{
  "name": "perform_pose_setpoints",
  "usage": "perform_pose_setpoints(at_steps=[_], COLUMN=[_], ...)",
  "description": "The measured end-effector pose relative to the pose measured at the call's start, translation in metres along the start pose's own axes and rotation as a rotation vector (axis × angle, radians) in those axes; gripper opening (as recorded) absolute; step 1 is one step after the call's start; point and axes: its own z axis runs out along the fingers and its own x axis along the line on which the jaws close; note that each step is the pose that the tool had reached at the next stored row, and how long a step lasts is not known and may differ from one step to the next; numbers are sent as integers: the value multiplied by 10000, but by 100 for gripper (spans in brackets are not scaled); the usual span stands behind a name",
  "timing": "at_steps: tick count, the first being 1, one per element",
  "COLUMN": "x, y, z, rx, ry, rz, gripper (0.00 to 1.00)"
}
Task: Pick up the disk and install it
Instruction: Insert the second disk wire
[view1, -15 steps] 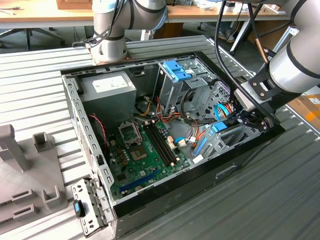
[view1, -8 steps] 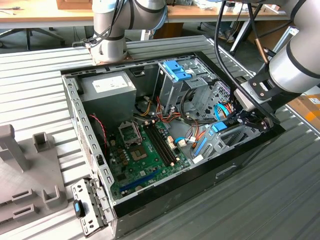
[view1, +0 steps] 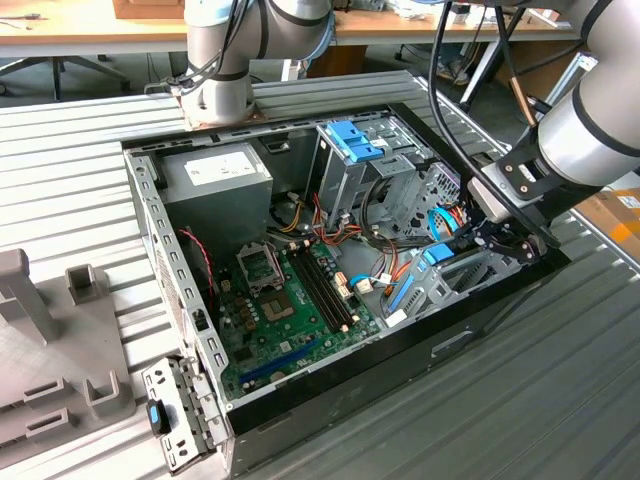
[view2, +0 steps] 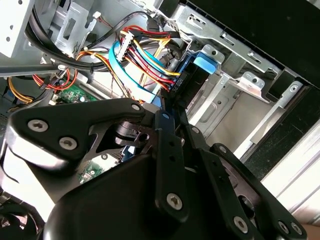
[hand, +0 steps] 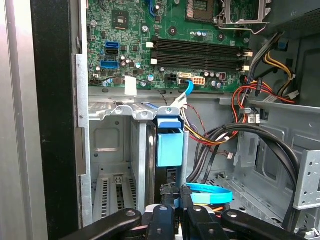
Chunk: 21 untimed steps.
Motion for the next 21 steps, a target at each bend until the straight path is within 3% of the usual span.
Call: perform_pose_setpoints(at_steps=[1,3,5,9,13,16,18,21], x=[1,0,-2,-24,-25,-40,-65,-93], y=[0,0,-2,-17,-17,-28,-44,-41], z=[5,0,-12,-106,-108,-176,-279,-338], rx=[2,0,0,0,1,4,11,34], ry=[-7,3,4,4,3,5,4,4], rz=[0,-1,-1,-1,-1,-2,-3,-7], gripper=[18,30,30,30,30,30,30,30])
